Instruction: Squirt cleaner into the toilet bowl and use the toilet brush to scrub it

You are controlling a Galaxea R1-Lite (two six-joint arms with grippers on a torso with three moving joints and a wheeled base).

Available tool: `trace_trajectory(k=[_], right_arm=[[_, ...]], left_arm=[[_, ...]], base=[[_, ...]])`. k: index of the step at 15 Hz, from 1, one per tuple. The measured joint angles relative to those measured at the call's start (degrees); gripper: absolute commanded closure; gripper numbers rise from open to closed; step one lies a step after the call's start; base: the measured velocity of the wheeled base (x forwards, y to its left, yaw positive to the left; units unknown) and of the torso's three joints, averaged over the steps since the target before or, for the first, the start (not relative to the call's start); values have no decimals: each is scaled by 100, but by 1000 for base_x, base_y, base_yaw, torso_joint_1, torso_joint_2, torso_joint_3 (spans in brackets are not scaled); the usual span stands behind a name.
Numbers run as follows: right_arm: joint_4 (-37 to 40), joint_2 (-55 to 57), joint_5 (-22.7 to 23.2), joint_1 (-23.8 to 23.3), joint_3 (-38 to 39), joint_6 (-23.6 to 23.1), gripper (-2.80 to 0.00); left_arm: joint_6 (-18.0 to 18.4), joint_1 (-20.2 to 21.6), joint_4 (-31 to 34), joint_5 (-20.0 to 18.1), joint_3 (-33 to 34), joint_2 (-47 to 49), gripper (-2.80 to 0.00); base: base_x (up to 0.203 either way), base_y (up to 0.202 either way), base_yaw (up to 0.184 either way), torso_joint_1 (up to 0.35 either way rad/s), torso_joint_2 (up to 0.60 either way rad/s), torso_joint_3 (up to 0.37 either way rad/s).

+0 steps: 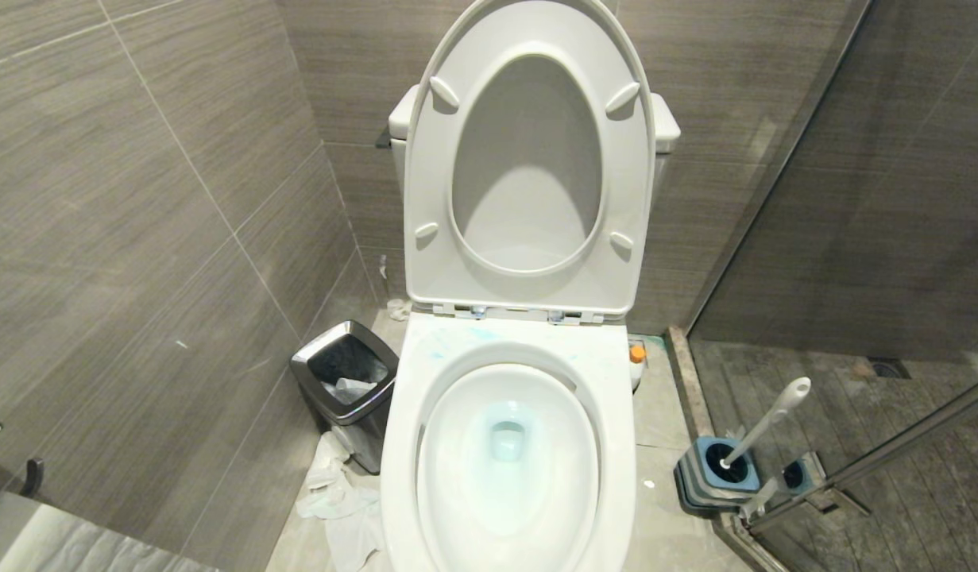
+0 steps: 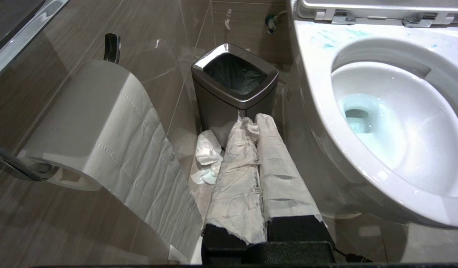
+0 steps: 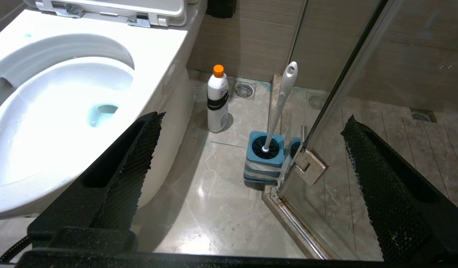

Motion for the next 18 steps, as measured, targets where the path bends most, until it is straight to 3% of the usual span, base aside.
trace_trajectory(k=[18], right_arm=[[2,0,0,2,0,1,-280]], left_arm=[[-5,0,1,2,0,0,0]], base=[[0,0,0,0,0,0]])
